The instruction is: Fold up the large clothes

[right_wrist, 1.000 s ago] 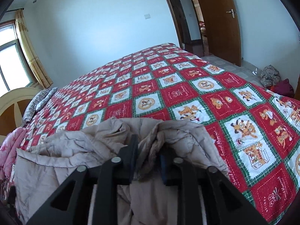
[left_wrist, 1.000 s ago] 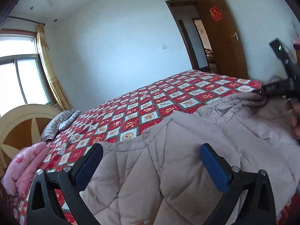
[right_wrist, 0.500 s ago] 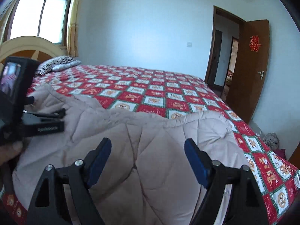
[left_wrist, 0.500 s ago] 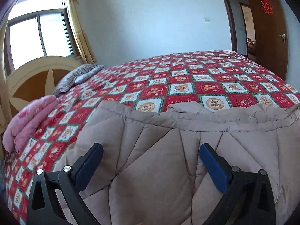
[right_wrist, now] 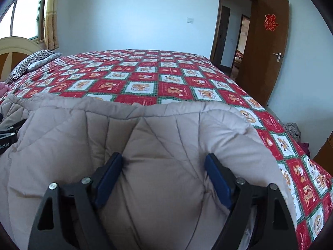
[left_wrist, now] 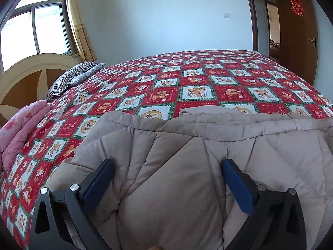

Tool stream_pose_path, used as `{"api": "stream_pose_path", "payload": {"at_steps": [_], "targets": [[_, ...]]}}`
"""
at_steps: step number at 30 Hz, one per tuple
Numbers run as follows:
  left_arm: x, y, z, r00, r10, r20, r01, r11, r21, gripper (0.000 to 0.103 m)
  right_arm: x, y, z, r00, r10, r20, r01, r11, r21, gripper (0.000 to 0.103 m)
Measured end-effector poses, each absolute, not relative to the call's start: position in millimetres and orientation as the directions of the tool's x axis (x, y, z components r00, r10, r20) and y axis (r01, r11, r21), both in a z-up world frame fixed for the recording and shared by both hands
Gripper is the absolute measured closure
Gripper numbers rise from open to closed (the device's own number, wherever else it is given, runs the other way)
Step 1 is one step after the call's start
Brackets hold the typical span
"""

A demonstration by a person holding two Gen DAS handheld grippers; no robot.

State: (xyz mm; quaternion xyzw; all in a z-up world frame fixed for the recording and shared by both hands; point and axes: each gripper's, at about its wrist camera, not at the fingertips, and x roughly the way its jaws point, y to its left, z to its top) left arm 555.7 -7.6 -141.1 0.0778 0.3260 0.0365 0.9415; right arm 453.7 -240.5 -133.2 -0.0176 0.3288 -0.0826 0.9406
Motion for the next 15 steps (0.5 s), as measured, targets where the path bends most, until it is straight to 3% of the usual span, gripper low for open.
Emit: {"api": "stream_pose_path", "payload": {"at_steps": [15], "targets": [[571.6,-13.4,-162.3,0.732,0.132,-0.668,-0.002,0.981,0.192,0.001,468.7,-238.2,-152.2,0.695,-0.200,-0.691,0.161,0.979,-0.122,0.013]]}}
